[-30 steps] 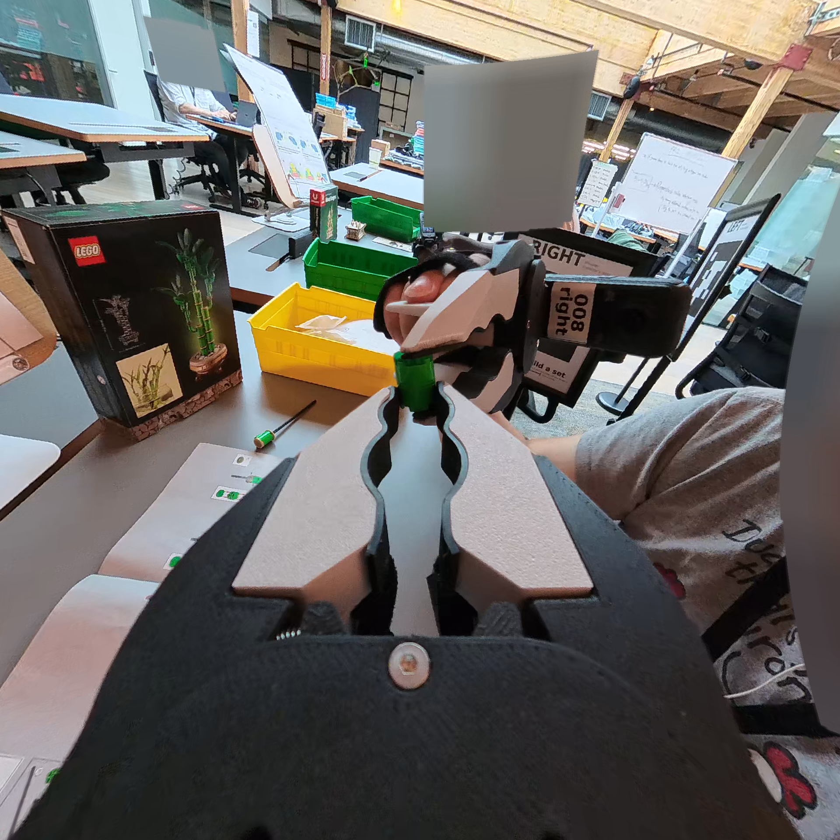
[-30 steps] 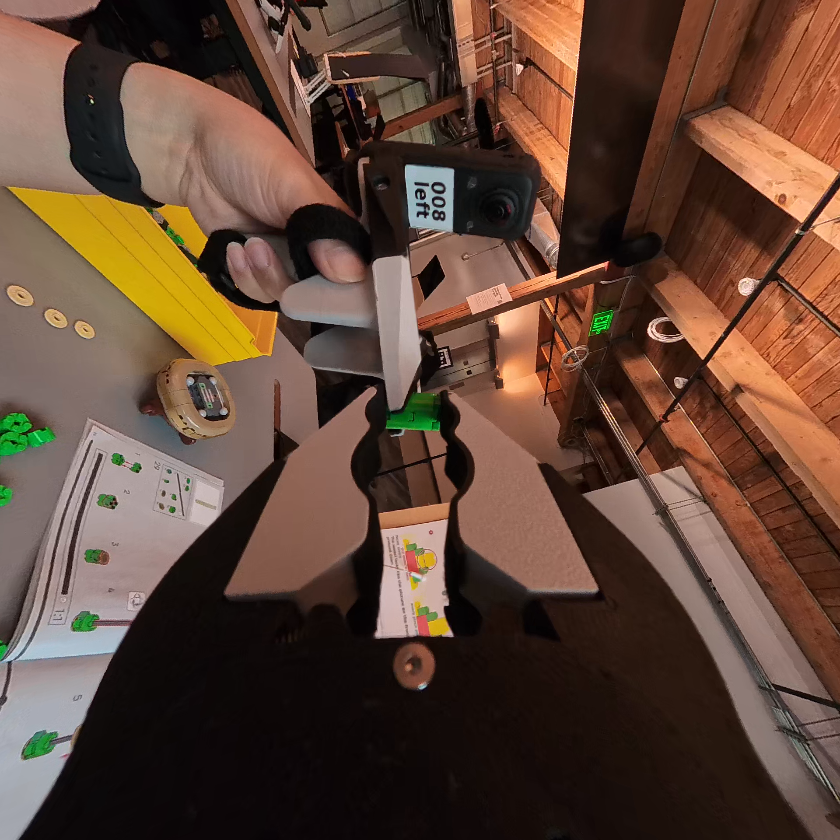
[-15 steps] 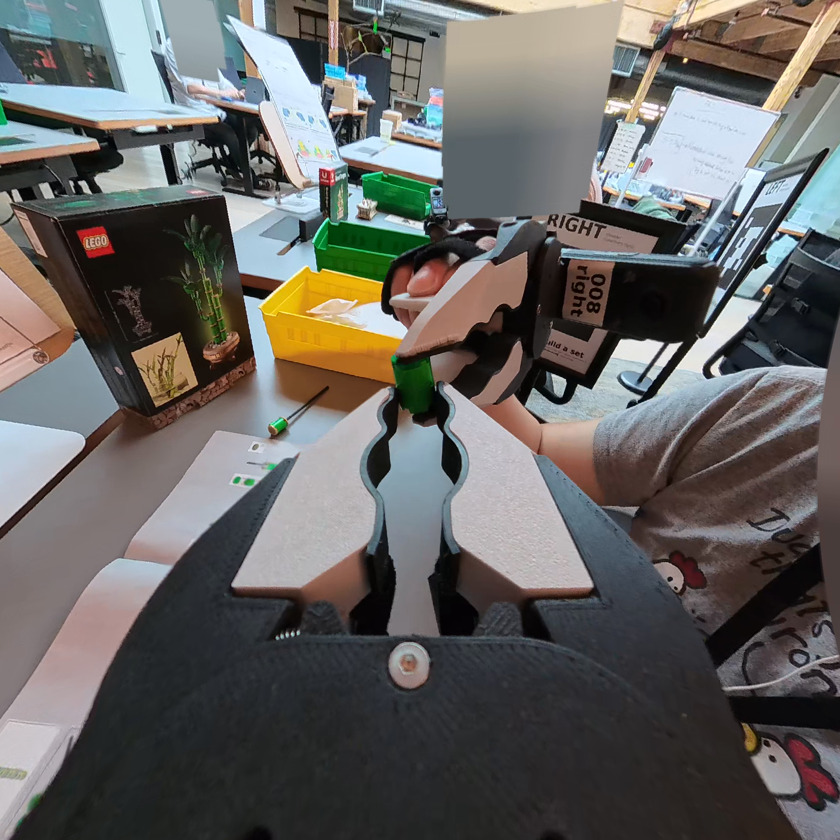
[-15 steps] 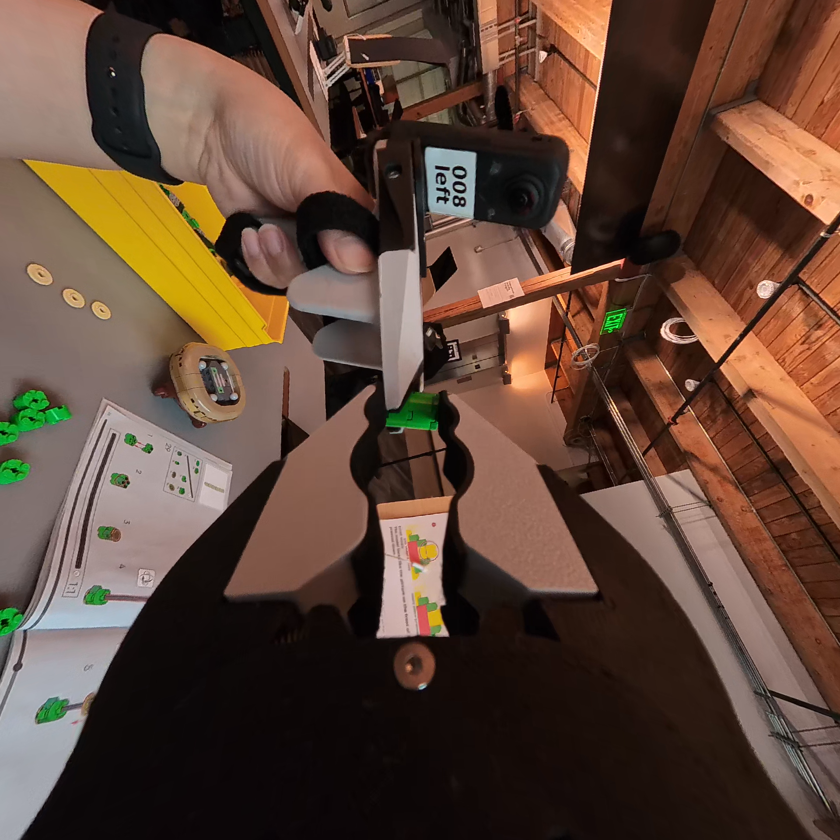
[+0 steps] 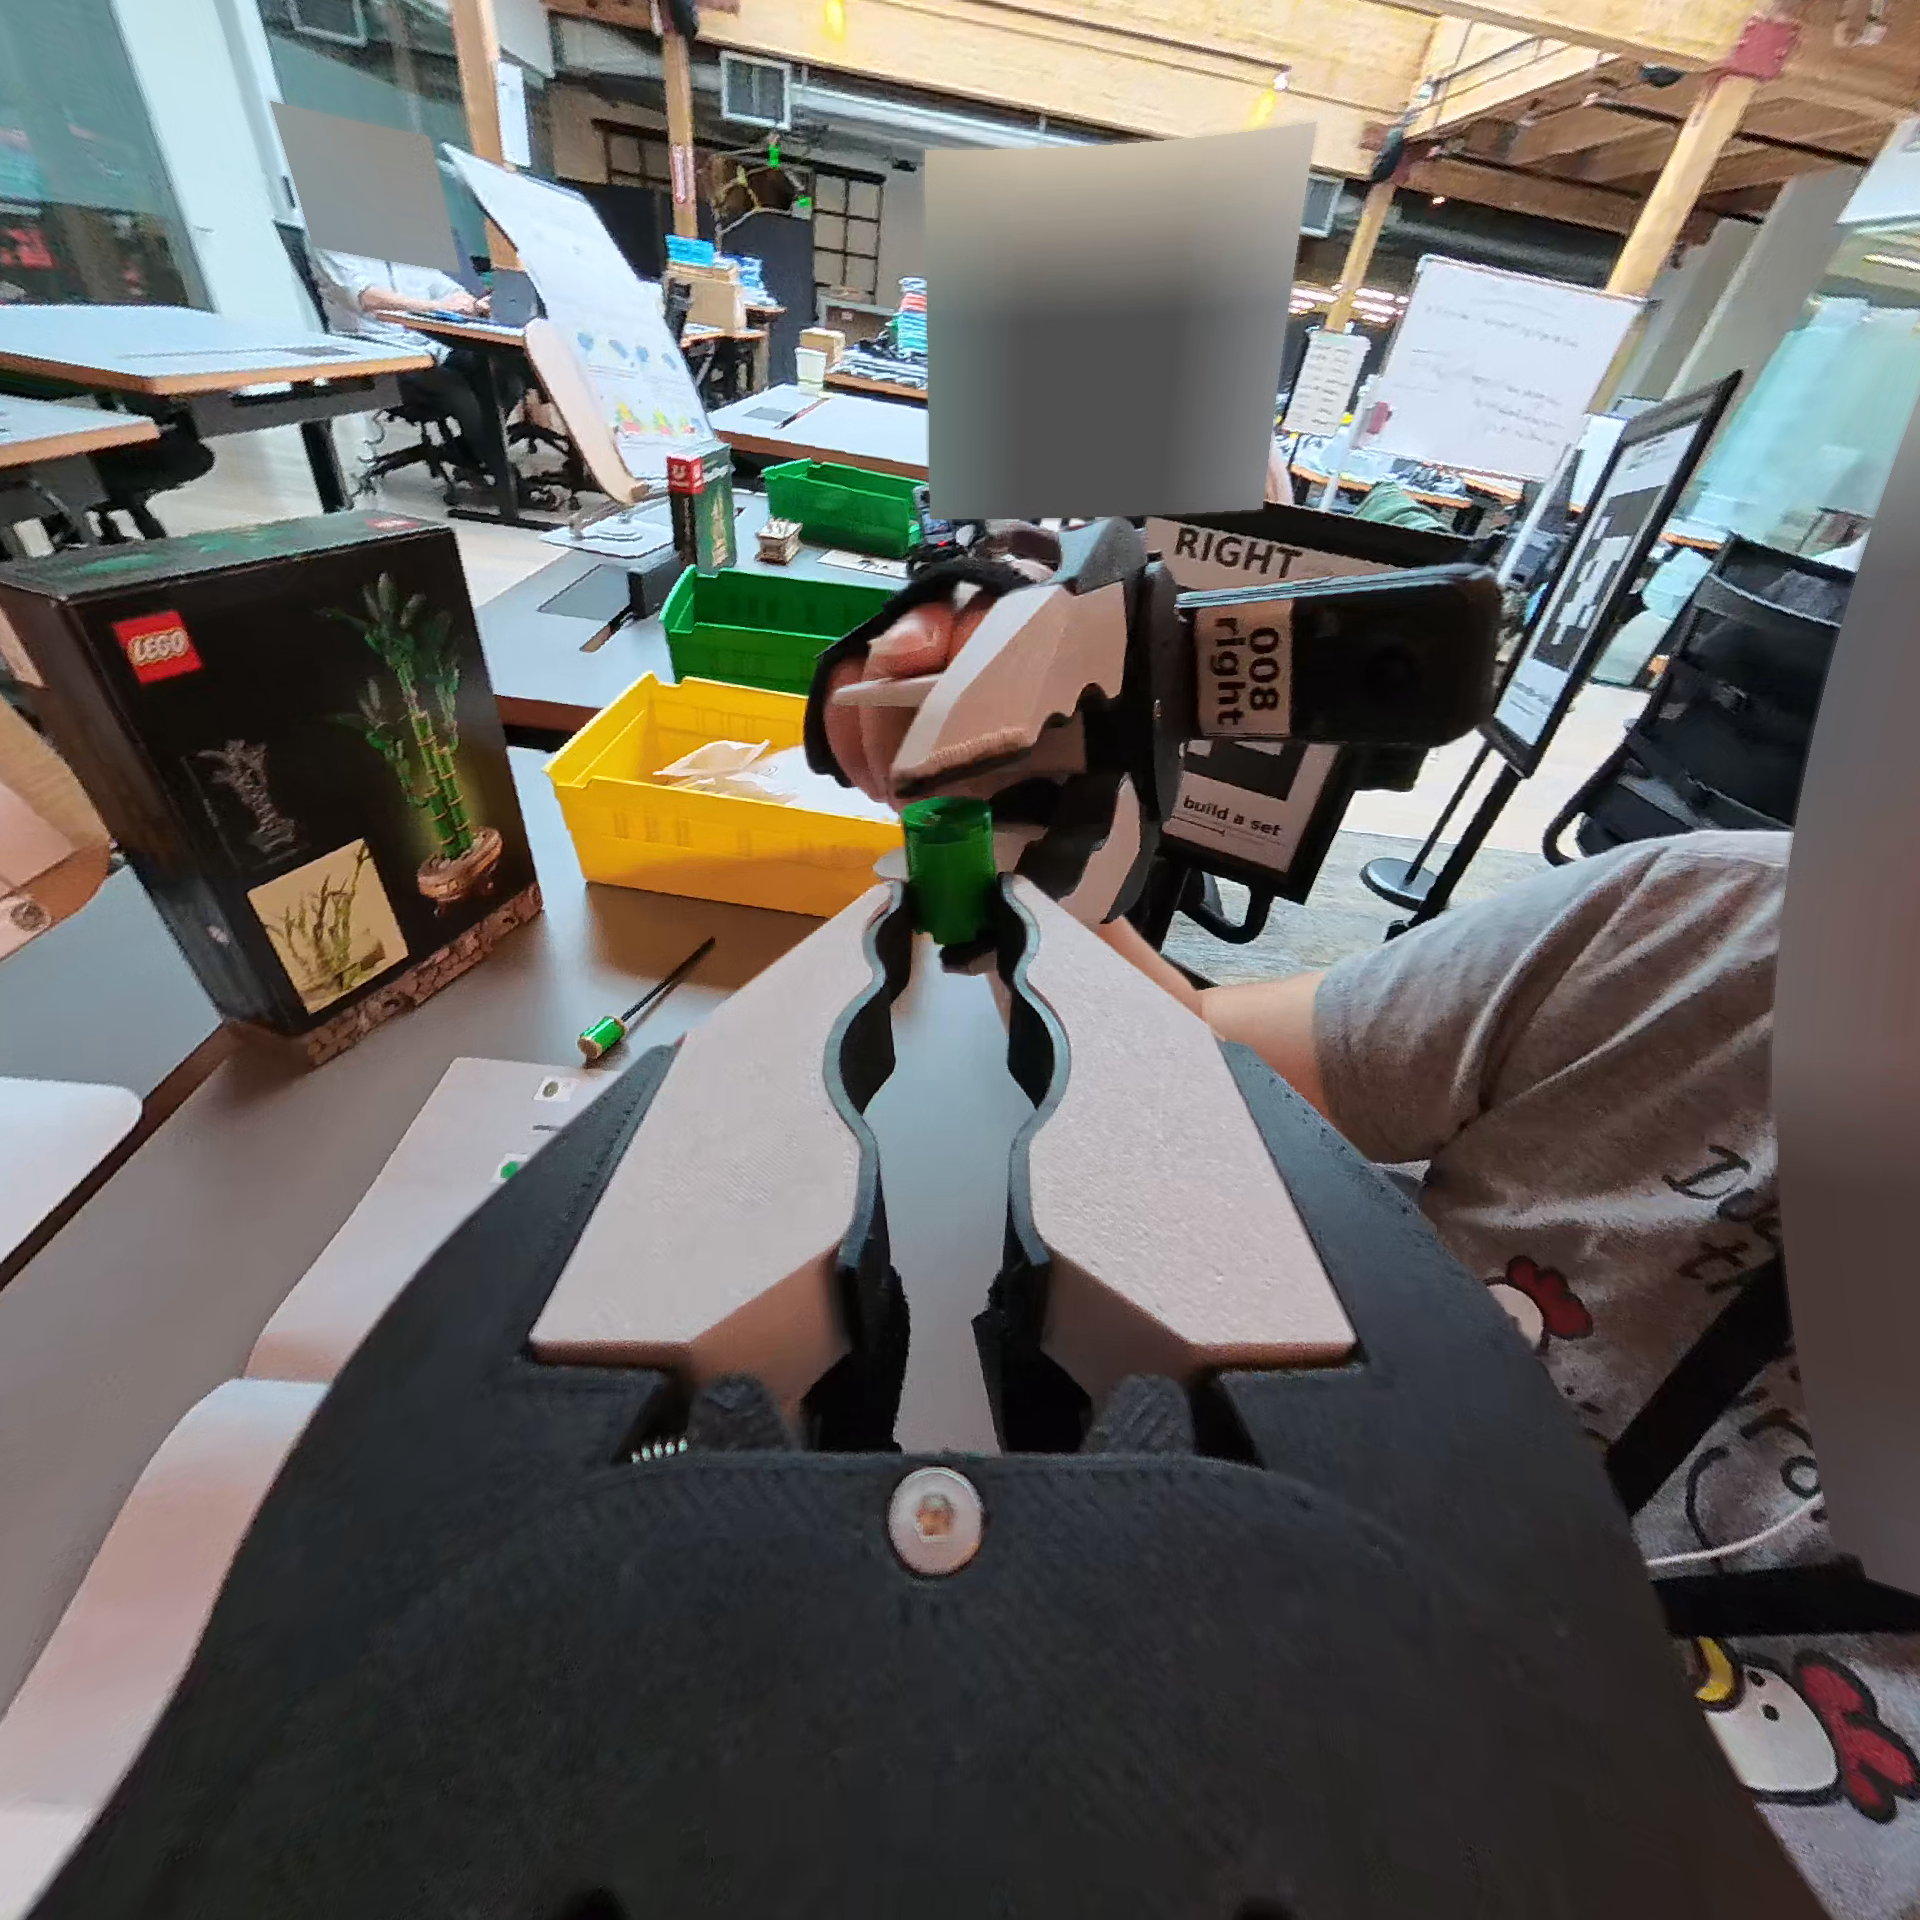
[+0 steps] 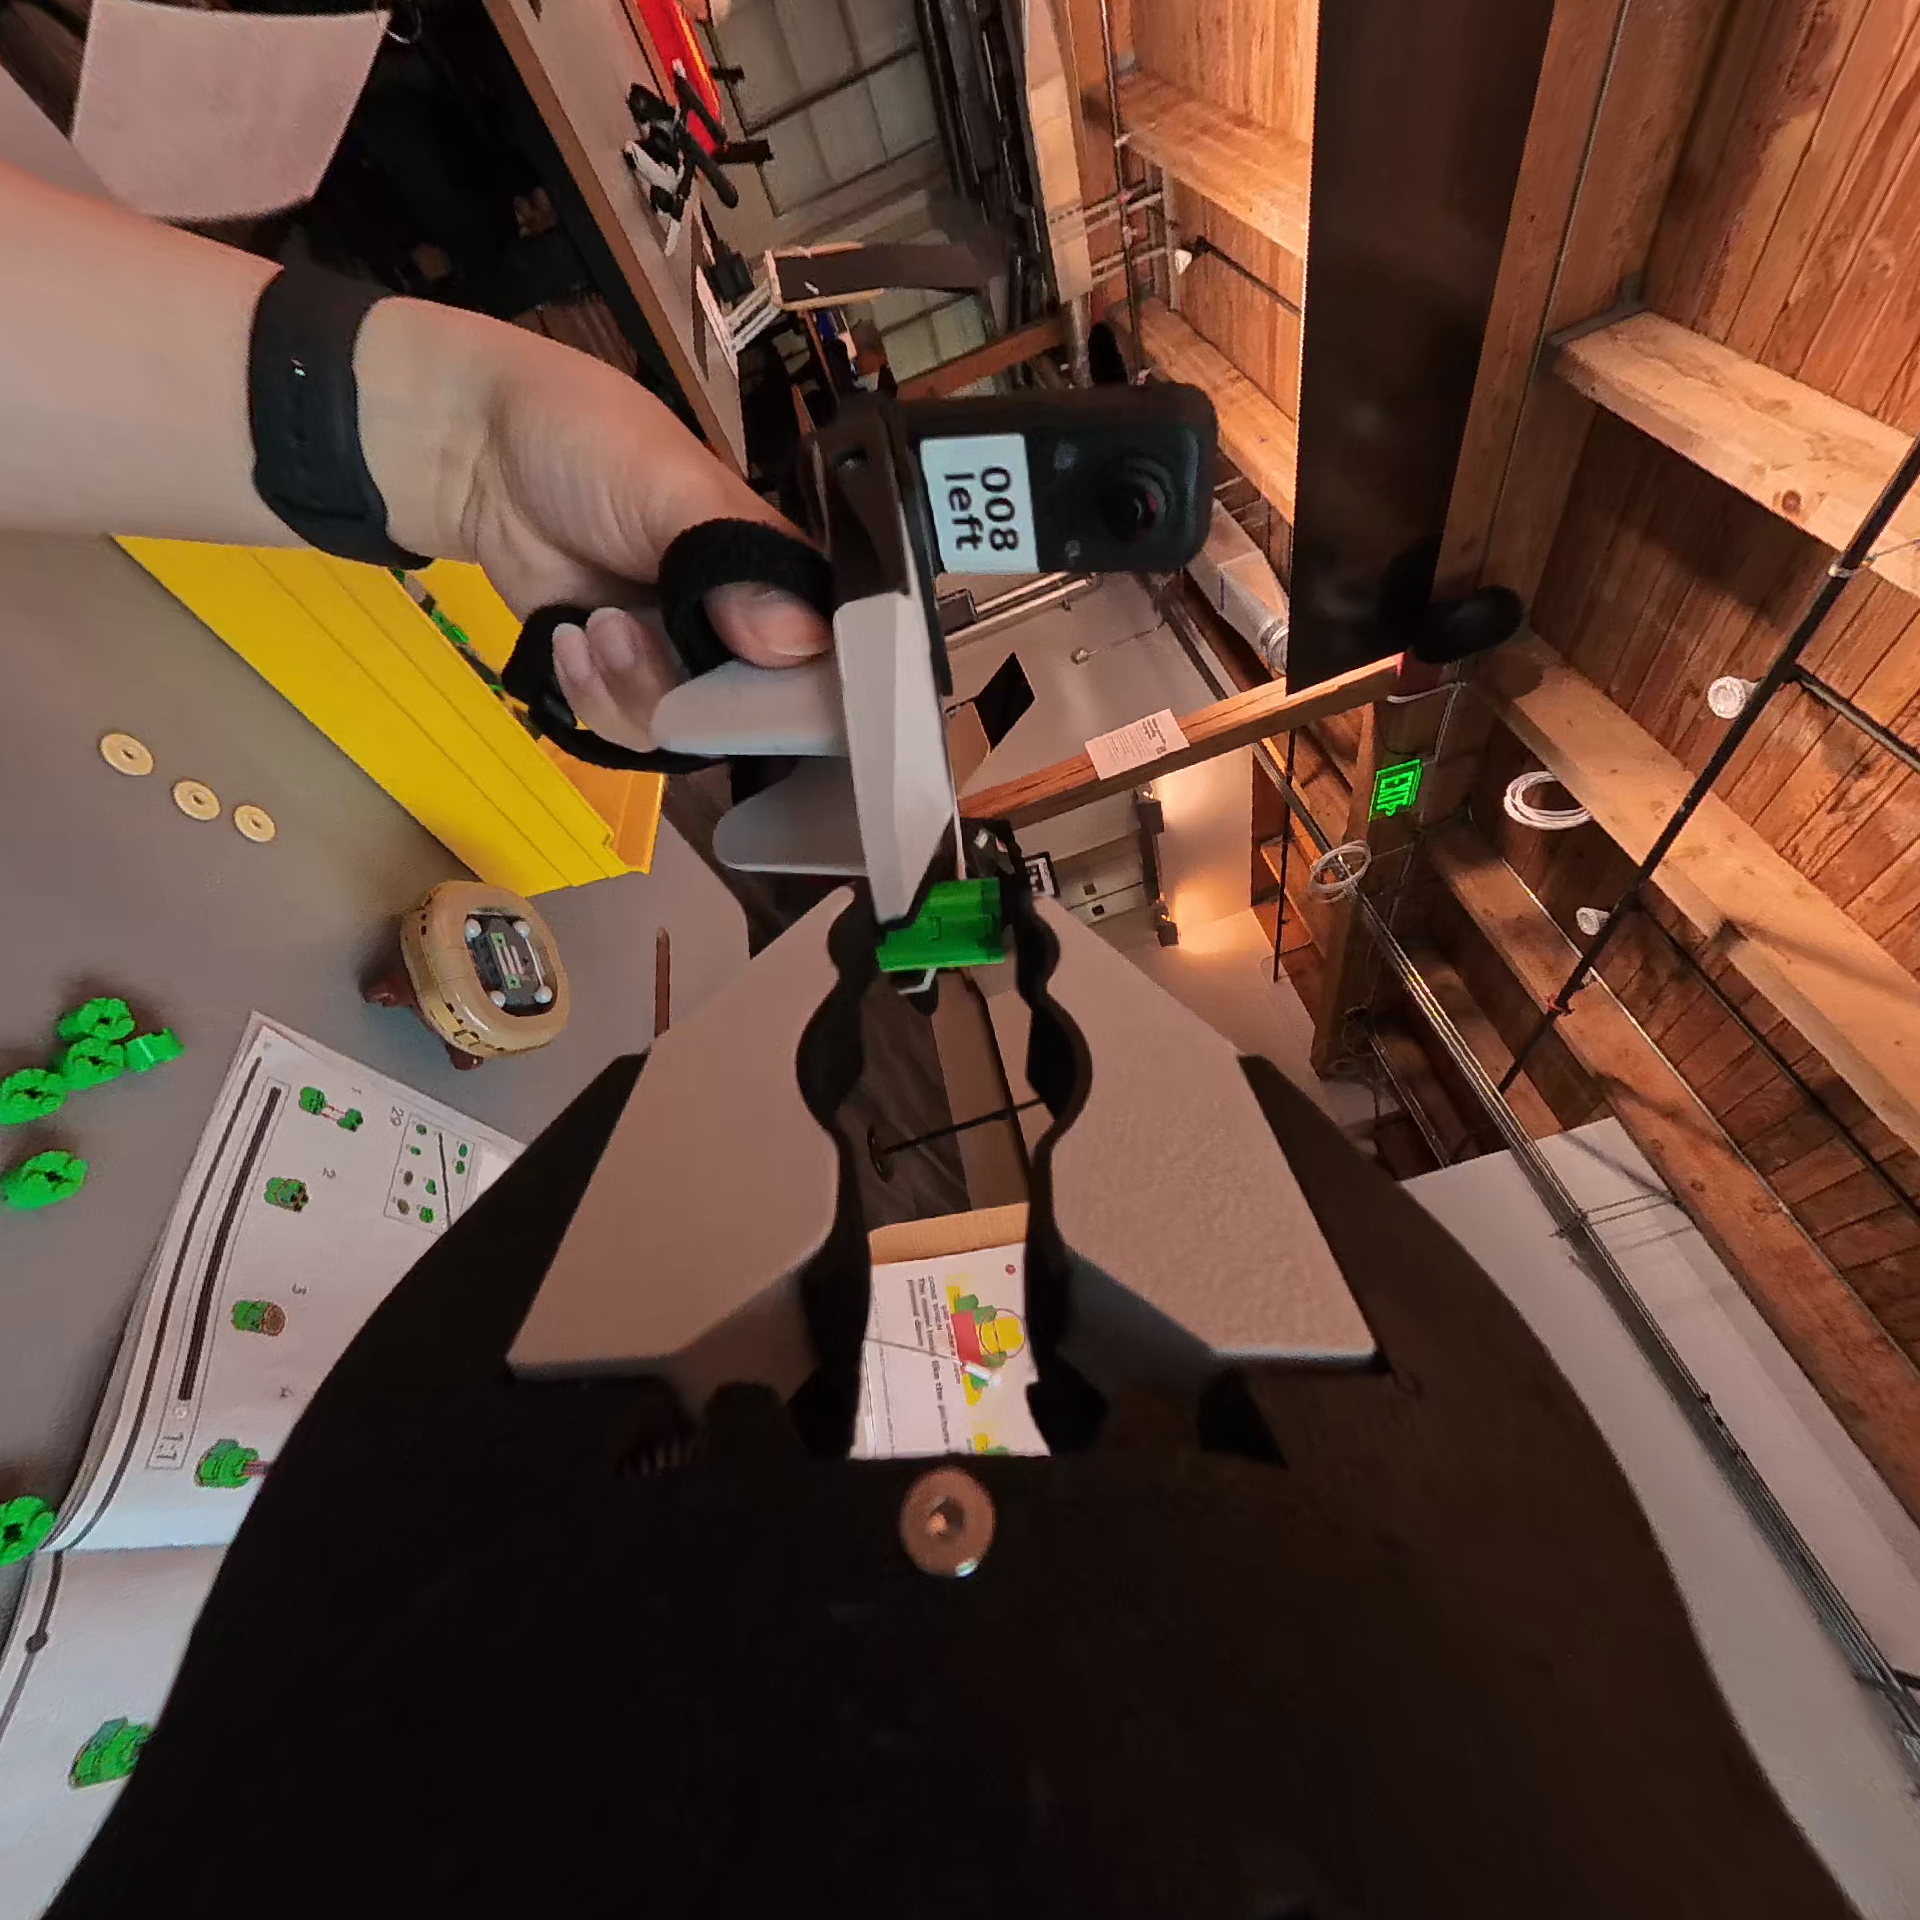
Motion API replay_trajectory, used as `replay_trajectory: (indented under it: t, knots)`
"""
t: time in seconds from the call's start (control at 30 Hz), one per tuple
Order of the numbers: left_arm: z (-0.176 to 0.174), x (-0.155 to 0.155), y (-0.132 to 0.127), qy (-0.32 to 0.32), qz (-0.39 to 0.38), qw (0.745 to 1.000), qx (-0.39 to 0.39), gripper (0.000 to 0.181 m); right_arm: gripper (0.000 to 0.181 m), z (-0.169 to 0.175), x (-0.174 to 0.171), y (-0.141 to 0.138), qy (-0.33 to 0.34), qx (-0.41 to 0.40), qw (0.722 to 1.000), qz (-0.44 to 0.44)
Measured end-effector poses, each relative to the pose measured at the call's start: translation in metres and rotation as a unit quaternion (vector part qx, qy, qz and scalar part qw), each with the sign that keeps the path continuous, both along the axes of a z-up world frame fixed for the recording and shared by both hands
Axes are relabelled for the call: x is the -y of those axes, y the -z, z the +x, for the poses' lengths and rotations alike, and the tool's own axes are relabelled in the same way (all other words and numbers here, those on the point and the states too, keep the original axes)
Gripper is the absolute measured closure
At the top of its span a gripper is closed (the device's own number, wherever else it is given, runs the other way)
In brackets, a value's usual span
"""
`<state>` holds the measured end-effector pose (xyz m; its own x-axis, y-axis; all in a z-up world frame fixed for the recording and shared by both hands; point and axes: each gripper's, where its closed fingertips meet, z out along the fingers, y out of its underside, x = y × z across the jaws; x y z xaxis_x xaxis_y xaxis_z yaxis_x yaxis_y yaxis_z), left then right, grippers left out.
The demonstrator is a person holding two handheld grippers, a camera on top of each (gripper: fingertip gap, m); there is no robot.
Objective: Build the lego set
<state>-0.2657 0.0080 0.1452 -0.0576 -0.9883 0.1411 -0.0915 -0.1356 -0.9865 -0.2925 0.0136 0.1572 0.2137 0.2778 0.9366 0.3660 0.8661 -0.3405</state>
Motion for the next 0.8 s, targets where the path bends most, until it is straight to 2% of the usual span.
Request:
replay_trajectory:
  t: [0.3,0.57,0.67,0.8]
  knots:
    - [0.0,0.004,0.002,0.012,0.01,1.0,-0.005,0.168,0.16,0.0,0.004,0.003,0.014,0.017,0.999,0.024]
    - [0.0,0.007,-0.003,0.018,0.008,1.0,0.007,0.167,0.159,0.001,0.007,-0.002,-0.001,0.004,1.0,0.013]
    - [-0.004,0.013,-0.011,0.05,-0.016,0.998,0.035,0.168,0.158,-0.003,0.014,-0.01,-0.038,-0.031,0.999,-0.001]
    - [-0.005,0.025,-0.016,0.11,-0.046,0.991,0.059,0.168,0.156,-0.004,0.02,-0.012,-0.048,-0.037,0.998,0.006]
